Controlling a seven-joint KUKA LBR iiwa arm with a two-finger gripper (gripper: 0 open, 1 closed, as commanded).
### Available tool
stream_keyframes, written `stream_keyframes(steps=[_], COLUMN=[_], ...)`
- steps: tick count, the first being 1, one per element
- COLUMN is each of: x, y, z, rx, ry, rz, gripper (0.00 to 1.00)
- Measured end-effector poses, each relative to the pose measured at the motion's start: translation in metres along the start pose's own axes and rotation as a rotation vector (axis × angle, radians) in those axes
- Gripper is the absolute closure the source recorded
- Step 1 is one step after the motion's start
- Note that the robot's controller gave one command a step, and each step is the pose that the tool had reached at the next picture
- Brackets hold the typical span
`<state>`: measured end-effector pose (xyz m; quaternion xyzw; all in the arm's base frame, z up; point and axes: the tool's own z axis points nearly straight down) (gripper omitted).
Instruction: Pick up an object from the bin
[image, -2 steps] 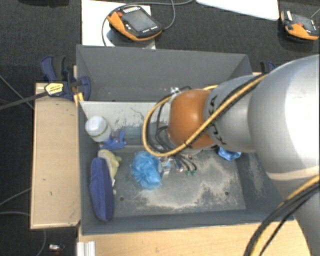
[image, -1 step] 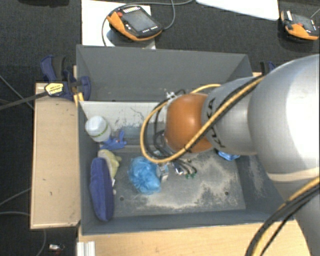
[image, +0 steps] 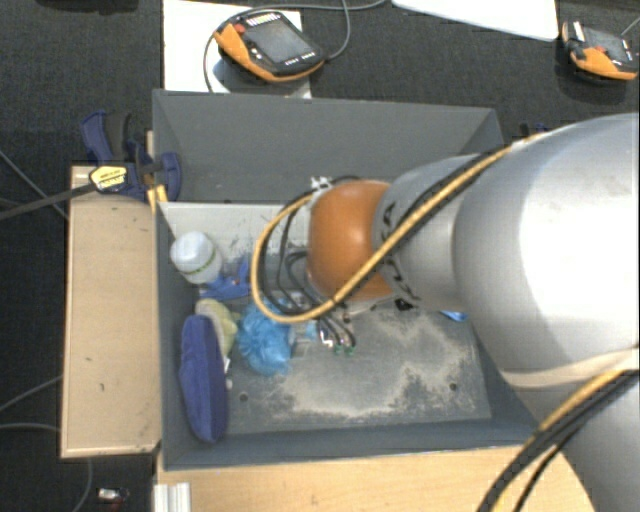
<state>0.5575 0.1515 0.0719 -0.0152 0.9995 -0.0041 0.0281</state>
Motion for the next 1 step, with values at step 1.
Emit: stream_keyframes(steps=[1], x=[0.0378], y=[0.0205], z=[-0.0016], rx=[0.002], ry=[0.003], rz=[-0.183], gripper=[1.00])
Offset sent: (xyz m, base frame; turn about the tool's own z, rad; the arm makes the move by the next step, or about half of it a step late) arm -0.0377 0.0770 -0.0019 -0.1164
